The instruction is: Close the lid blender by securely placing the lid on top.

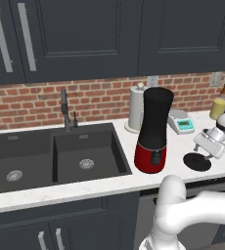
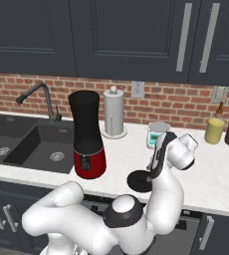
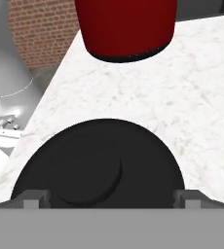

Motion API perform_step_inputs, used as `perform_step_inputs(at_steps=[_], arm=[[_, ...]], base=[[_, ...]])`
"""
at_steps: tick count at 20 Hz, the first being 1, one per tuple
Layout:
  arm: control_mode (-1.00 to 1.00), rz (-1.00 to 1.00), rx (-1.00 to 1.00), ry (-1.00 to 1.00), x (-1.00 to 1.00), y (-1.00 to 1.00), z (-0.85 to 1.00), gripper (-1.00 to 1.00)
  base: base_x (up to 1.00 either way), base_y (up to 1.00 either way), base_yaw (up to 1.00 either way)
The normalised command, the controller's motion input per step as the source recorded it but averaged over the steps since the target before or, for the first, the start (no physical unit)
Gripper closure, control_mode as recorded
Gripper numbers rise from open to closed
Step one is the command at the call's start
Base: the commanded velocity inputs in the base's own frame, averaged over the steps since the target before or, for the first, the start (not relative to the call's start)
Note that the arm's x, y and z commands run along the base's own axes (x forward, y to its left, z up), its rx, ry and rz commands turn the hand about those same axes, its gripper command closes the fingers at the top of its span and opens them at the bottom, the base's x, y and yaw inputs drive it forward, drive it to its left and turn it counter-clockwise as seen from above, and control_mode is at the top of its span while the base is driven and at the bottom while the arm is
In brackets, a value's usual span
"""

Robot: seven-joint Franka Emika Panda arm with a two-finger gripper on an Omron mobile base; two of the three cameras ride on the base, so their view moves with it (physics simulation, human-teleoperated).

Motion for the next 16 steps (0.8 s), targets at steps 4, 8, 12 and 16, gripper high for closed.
perform_step_inputs(at_steps=[4,8,12,16], arm=[[-1.00,0.02,0.00,-0.01,-0.13,-0.01,-0.08,-1.00],[-1.00,0.04,-0.01,-0.08,-0.23,0.00,0.00,-1.00],[-1.00,0.04,-0.03,-0.05,-0.14,0.03,0.00,-1.00],[-1.00,0.00,-0.03,0.00,0.00,0.13,0.00,-1.00]], base=[[0.00,0.00,0.00],[0.00,0.00,0.00],[0.00,0.00,0.00],[0.00,0.00,0.00]])
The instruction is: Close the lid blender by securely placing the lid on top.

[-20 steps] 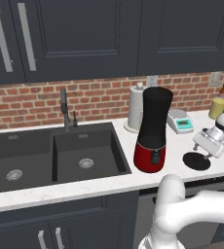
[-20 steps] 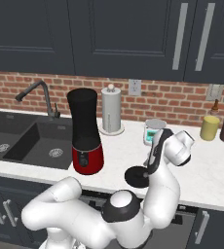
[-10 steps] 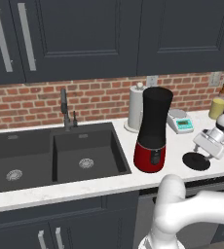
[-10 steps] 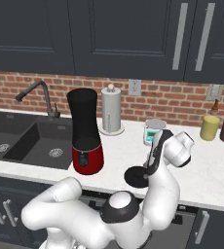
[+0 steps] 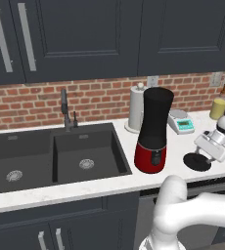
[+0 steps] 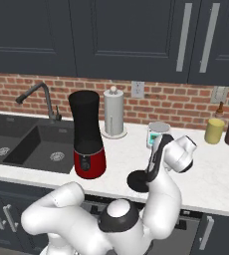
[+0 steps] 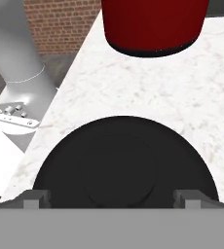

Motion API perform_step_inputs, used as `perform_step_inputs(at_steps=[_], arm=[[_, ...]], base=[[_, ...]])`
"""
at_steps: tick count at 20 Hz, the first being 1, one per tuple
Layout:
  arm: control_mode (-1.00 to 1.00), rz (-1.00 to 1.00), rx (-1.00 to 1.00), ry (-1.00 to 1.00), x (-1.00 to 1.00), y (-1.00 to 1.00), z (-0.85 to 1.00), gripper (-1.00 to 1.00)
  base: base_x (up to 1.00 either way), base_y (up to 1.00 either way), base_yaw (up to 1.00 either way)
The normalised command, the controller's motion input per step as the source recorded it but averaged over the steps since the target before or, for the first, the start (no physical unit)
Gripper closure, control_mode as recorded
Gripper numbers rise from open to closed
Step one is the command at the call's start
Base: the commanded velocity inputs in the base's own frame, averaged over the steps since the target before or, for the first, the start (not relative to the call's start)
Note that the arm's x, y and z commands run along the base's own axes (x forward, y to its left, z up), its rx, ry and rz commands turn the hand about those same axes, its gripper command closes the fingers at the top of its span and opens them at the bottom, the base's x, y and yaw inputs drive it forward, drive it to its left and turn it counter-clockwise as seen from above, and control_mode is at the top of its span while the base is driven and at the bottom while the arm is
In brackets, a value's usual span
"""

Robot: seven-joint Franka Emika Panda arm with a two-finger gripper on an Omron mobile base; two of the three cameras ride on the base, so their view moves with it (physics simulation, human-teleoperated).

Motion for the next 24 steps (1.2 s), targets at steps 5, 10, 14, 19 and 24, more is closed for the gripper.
perform_step_inputs(at_steps=[5,10,14,19,24], arm=[[-1.00,0.00,-0.06,0.00,0.00,0.18,0.00,-1.00],[-1.00,0.00,-0.04,0.00,0.01,0.07,0.00,-1.00],[-1.00,0.00,-0.09,0.00,0.00,0.00,-0.06,-1.00],[-1.00,0.00,-0.11,-0.02,0.00,0.00,-0.18,-1.00],[-1.00,0.00,-0.11,-0.01,0.00,0.00,-0.12,1.00]], base=[[0.00,0.00,0.00],[0.00,0.00,0.00],[0.00,0.00,0.00],[0.00,0.00,0.00],[0.00,0.00,0.00]])
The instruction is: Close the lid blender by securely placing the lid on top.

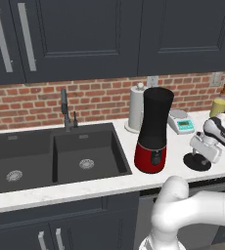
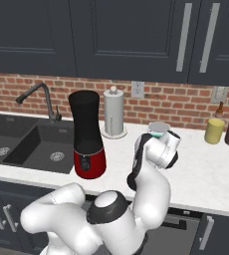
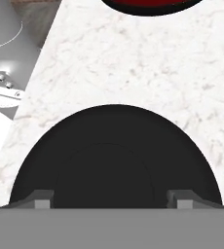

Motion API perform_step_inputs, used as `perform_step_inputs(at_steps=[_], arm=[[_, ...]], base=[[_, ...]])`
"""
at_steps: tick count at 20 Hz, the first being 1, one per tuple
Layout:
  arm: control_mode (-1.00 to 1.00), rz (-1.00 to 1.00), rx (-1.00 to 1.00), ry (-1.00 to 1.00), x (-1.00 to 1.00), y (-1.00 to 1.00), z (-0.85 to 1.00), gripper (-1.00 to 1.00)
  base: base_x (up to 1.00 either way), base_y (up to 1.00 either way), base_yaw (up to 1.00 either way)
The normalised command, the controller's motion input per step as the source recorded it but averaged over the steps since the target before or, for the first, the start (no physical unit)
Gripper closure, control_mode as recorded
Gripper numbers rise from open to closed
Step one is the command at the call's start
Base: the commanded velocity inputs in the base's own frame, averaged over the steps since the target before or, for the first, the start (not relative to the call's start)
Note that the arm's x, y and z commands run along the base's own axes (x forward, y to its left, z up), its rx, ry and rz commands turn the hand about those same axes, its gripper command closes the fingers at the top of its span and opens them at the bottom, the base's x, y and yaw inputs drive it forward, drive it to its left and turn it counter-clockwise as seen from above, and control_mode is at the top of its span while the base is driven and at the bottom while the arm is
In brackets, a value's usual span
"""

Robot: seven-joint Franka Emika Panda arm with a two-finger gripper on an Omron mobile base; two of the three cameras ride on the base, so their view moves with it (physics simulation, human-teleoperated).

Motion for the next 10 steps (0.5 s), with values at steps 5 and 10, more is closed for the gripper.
perform_step_inputs(at_steps=[5,10], arm=[[-1.00,0.00,0.00,0.00,0.00,0.00,0.00,1.00],[-1.00,0.00,0.00,-0.03,-0.01,0.00,0.08,1.00]], base=[[0.00,0.00,0.00],[0.00,0.00,0.00]])
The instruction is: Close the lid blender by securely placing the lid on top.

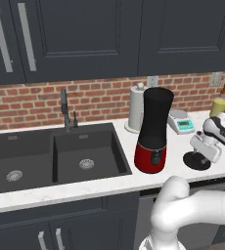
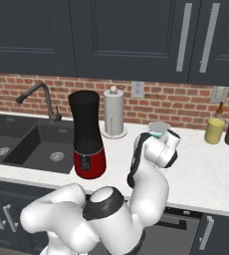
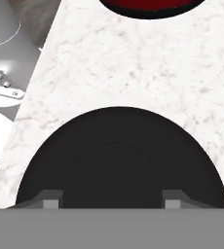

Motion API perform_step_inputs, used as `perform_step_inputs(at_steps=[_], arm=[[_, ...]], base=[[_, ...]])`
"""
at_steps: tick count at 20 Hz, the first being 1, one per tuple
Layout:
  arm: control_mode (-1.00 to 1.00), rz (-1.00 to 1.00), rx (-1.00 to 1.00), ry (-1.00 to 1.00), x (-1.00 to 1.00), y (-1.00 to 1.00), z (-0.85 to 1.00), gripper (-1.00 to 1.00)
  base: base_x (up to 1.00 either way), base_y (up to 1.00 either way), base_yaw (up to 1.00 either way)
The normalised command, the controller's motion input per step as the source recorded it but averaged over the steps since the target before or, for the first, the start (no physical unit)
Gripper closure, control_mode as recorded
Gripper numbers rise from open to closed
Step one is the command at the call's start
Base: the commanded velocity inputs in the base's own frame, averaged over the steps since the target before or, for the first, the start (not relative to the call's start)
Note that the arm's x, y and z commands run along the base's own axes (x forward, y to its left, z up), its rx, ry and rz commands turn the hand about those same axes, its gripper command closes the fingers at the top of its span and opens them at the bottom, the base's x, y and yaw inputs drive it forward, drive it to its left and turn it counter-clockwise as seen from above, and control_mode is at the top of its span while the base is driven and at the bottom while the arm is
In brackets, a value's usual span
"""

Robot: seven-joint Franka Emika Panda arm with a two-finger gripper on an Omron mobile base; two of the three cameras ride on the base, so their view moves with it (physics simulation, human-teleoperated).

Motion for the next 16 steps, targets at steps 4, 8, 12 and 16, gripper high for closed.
perform_step_inputs(at_steps=[4,8,12,16], arm=[[-1.00,0.00,0.00,-0.25,-0.20,0.00,0.55,1.00],[-1.00,0.00,0.00,-0.47,-0.40,0.00,0.94,1.00],[-1.00,-0.01,0.00,-0.54,-0.29,0.00,1.00,1.00],[-1.00,-0.03,0.00,-0.49,-0.11,0.00,1.00,1.00]], base=[[0.00,0.00,0.00],[0.00,0.00,0.00],[0.00,0.00,0.00],[0.00,0.00,0.00]])
